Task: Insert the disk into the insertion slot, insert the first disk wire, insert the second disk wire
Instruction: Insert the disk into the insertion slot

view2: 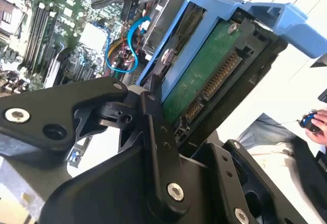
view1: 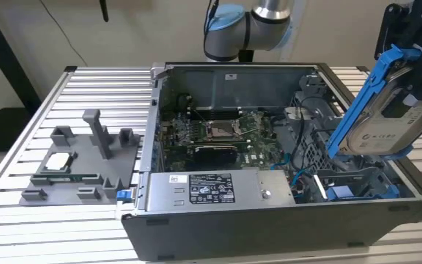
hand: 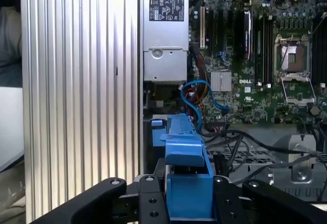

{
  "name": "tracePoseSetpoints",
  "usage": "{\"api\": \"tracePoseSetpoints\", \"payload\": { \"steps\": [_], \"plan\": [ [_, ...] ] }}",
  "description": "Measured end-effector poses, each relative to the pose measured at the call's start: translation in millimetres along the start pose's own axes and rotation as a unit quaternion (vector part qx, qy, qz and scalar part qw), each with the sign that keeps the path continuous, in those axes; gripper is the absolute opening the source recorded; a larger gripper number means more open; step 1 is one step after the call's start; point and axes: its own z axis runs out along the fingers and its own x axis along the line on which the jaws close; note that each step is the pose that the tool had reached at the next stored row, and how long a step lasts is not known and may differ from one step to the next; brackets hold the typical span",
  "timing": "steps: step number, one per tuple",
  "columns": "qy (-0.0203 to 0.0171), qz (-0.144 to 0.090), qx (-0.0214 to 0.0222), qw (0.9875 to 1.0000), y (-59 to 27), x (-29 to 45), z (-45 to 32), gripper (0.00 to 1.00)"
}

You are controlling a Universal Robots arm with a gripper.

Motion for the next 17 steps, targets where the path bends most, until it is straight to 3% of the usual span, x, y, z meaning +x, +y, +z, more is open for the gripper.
{"api": "tracePoseSetpoints", "payload": {
  "steps": [17],
  "plan": [
    [-0.0001,0.000,0.0019,1.0000,-8.9,-0.2,30.6,0.33]
  ]
}}
